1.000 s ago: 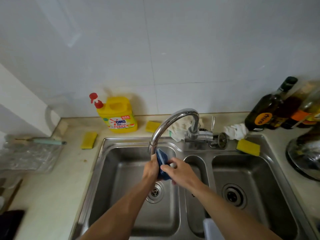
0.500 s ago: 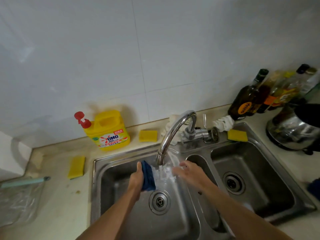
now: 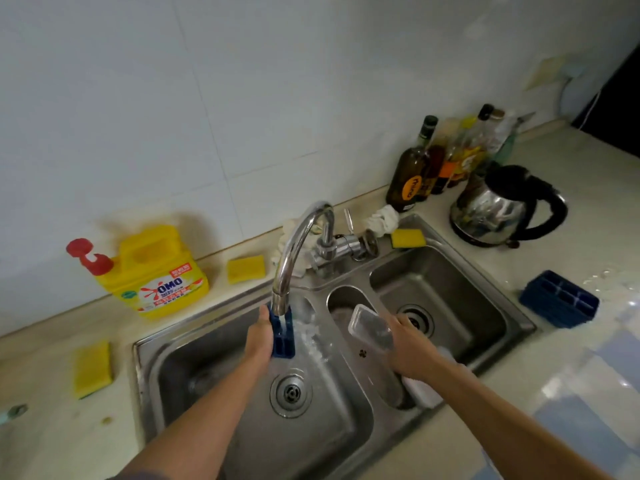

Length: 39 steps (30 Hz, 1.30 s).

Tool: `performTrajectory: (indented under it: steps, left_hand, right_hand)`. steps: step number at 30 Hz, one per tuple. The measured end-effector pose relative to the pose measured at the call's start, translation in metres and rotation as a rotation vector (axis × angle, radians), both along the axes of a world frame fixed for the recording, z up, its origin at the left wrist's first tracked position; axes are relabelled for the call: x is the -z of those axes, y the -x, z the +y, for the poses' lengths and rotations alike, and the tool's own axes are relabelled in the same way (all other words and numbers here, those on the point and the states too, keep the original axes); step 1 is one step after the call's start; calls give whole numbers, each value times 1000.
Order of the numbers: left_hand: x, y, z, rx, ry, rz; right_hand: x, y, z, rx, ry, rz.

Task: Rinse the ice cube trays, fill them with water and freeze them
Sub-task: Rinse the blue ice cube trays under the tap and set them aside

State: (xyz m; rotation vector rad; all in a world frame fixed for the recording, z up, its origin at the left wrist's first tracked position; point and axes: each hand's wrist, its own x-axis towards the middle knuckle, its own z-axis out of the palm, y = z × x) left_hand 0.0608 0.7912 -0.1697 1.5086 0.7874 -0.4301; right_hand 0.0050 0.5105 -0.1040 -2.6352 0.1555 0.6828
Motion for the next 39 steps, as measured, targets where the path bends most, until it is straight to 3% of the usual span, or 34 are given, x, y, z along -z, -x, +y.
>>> performTrajectory:
  steps: [3, 8, 14, 22, 29, 39]
  left_hand:
    - [-2, -4, -2, 120, -204, -13]
    - [-10, -1, -4, 173, -257, -50]
    - [-13, 14, -17, 110, -166, -93]
    - [-21, 28, -29, -117, 38, -84]
    - [-29, 37, -26, -215, 173, -87]
    - [-38, 48, -9, -133, 360, -84]
  right_hand:
    - [5, 11, -37, -35, 98, 28]
    - [21, 34, -89, -112, 235, 90]
    - [35, 48, -118, -300, 360, 76]
    - [40, 51, -120, -373, 407, 76]
    - [17, 28, -89, -340, 276, -65]
    - [-15, -8, 55, -245, -266, -101]
